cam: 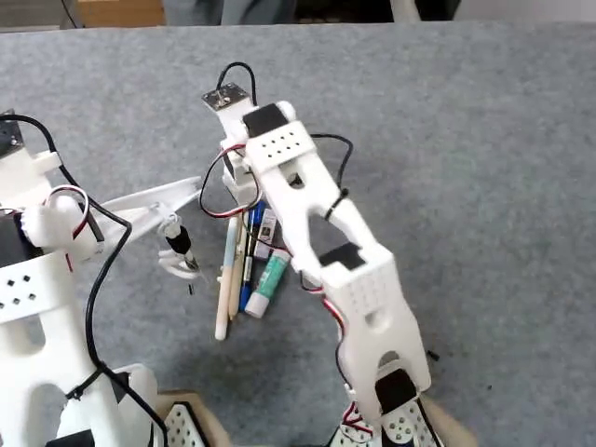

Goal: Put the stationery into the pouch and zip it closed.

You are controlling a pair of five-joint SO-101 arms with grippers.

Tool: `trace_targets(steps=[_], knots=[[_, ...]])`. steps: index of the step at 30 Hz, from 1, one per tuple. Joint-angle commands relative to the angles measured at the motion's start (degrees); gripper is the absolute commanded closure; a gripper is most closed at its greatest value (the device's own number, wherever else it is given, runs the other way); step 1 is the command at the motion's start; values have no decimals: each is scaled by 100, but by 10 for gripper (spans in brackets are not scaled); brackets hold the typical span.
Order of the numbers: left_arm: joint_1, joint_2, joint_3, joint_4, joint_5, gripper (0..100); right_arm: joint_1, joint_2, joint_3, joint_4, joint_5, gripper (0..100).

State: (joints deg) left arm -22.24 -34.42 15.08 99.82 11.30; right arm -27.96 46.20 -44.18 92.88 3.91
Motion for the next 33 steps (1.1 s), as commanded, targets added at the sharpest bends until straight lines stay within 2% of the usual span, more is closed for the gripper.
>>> trace_targets(steps=[1, 5, 8, 17, 23, 33], knots=[[-66, 185, -31, -44, 26, 972, -70, 743, -1763, 527, -220, 659], [-66, 176, -31, -44, 35, 972, -79, 1710, -3037, 800, -334, 659], [-66, 176, -31, -44, 35, 972, -70, 2132, -3380, 800, -387, 659], [-66, 176, -31, -44, 35, 972, -35, 2334, -3424, 791, -404, 665], [-66, 176, -31, -35, 35, 972, 18, 2352, -3415, 738, -413, 799], [-66, 176, -31, -18, 35, 972, 211, 2360, -3371, 730, -413, 806]])
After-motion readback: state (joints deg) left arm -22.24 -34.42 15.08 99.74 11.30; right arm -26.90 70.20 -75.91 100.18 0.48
